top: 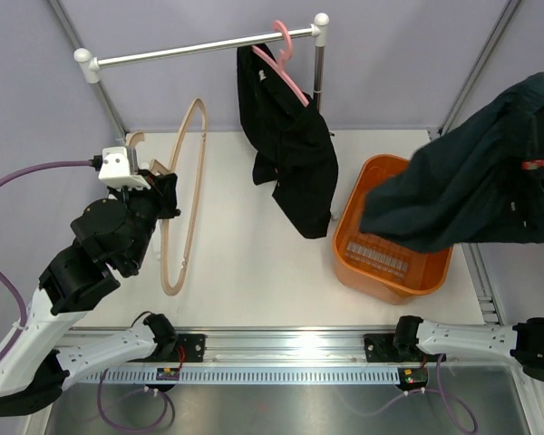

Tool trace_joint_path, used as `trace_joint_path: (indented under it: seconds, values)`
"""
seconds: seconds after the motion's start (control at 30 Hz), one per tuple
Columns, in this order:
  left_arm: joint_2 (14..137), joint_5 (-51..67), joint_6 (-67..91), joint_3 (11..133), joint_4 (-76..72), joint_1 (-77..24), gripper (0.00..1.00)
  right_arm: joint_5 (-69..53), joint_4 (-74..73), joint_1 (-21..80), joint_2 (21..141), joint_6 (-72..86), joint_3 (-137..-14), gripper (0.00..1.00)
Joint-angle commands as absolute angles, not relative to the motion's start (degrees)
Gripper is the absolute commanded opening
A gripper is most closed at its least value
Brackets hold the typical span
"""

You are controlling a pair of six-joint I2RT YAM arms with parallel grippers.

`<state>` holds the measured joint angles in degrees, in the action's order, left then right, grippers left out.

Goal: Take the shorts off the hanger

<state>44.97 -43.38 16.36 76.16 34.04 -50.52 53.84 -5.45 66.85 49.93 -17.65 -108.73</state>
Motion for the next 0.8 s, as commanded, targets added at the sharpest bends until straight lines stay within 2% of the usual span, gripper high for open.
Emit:
trace_joint_path:
  seconds: [0.0,0.3,0.4,0.57,0.77]
  values:
    - [44.5,-42.9,17.6,76.5,32.4,-50.7,0.0,56.0,-3.1,67.0,55.2,-21.6,-104.6,0.0]
    - [44.5,-42.2,17.2,76.5,33.3,-50.7,0.0,57.1,-7.6,66.0,59.4,-18.1,-101.9,0.0]
    - [44.4,-41.9,17.5,76.6,33.7,-50.7,0.0,53.5,-15.9,61.5,60.2,-11.0,-103.0,0.0]
    - [45.2,-41.5,17.8,77.1,34.5,-50.7,0.0,47.7,-27.6,48.4,61.3,5.1,-101.1,0.0]
    - [48.4,-41.5,18.3,81.9,38.8,-50.7,0.0,43.0,-32.7,36.5,52.3,17.6,-86.3,0.0]
